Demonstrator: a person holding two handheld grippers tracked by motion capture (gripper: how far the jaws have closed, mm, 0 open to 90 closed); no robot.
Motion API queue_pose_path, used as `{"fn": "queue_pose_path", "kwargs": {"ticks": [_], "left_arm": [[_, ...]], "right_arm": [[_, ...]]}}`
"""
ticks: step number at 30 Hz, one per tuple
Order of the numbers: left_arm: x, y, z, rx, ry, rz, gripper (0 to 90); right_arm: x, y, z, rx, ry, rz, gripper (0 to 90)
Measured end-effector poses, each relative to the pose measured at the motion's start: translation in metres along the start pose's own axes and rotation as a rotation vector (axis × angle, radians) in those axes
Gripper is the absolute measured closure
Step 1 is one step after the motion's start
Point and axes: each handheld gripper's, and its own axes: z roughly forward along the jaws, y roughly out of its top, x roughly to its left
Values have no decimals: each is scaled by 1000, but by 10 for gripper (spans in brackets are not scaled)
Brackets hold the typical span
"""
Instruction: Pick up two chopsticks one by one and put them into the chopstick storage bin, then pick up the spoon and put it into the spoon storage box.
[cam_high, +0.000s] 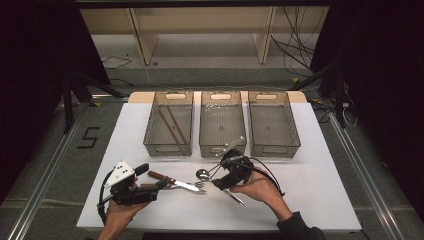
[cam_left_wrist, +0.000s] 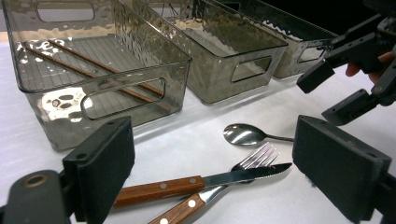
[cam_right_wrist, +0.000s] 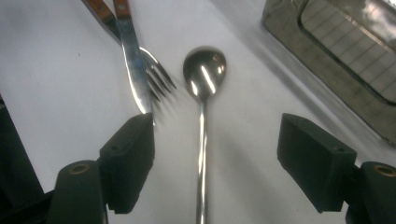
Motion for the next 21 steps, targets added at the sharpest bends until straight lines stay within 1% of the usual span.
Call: {"fn": "queue_pose_path", "kwargs": {"ticks": [3,7,14,17,21], "left_arm": [[1,0,0,-2,0,-6,126],[1,0,0,1,-4,-4,126],[1,-1,-2,0,-3,-1,126],[1,0,-2,-6,-2,-9,125],[1,0,-1,1,-4,0,125]], "right_arm": [[0,-2,4,29,-7,-4,285],[2,-4,8,68,-11,-14,286],[4,-7,14,111,-27,-20,293],[4,-7,15,128,-32,-26,316],[4,-9,20,167,-32,-38,374]]}}
